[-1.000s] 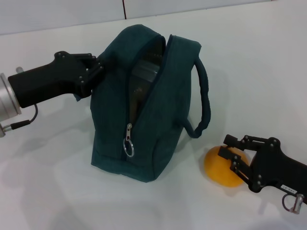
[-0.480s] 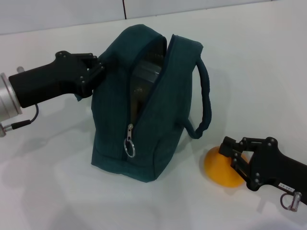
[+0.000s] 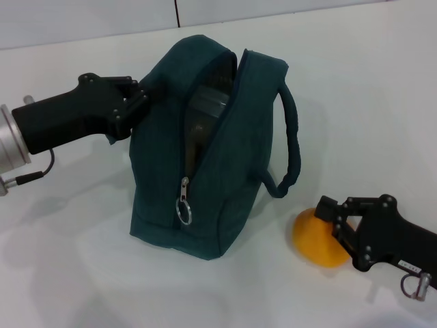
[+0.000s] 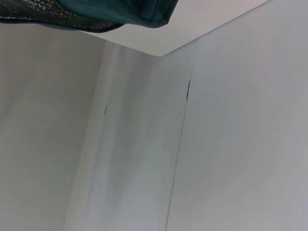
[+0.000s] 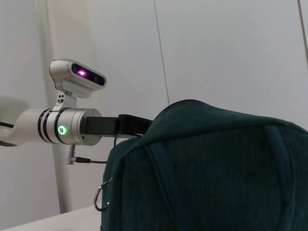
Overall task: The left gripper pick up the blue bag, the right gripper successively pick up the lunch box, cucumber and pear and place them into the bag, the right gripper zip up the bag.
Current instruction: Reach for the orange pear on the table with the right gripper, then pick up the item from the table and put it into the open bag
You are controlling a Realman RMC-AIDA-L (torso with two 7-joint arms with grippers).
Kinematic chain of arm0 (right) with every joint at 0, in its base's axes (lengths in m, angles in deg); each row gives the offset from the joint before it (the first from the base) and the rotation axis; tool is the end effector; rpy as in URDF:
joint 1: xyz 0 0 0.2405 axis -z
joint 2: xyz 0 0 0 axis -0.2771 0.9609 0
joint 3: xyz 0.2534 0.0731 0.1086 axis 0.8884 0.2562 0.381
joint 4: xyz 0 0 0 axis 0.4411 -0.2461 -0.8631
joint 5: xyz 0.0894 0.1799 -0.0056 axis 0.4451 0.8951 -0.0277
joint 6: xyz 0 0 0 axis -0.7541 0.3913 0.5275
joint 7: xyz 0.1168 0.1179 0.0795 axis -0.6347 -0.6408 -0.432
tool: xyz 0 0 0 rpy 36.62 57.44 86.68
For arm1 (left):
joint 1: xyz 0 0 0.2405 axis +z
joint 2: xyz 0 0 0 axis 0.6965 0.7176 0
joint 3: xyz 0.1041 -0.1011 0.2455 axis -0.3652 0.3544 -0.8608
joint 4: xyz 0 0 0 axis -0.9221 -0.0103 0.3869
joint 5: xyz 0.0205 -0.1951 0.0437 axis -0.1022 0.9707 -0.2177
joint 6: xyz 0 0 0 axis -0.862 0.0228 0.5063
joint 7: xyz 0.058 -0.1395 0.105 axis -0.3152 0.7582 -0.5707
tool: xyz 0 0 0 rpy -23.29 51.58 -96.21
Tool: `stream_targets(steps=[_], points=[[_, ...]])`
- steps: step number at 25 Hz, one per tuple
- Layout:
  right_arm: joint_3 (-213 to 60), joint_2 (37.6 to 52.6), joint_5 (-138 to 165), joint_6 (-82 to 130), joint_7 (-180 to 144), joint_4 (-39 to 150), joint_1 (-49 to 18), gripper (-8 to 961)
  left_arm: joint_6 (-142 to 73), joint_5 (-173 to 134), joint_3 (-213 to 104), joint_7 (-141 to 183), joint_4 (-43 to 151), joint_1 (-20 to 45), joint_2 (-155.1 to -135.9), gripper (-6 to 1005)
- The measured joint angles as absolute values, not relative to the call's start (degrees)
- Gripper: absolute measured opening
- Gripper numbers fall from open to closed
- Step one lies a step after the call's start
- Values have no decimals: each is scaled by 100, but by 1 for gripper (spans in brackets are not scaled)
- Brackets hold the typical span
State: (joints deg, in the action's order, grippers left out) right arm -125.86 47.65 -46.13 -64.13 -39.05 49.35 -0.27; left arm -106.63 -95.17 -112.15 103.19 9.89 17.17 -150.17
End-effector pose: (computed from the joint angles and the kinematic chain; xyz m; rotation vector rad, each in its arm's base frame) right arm 0.3178 0.2297 -0.0715 -2.3038 0.3990 1.0053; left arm -0.2002 0.3670 -0.0489 -2.6370 -0.4995 -0.9442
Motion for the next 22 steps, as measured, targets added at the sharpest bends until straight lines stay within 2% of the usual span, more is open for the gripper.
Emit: stream_targets(steps=[9, 14, 22], points=[[-12543, 4710, -4402, -7078, -3918, 5601, 168, 41, -10668, -9516, -11224, 10305, 987, 1728, -15019, 47], [-12124, 4629, -4180, -7892, -4187, 6151, 298, 48, -10670, -9482, -11309, 10095, 1019, 1751, -15030, 47], [-11573, 4572, -4169, -8752, -6309, 7365, 148, 60, -10671, -8932, -11603, 9677, 1024, 1898, -15043, 47]])
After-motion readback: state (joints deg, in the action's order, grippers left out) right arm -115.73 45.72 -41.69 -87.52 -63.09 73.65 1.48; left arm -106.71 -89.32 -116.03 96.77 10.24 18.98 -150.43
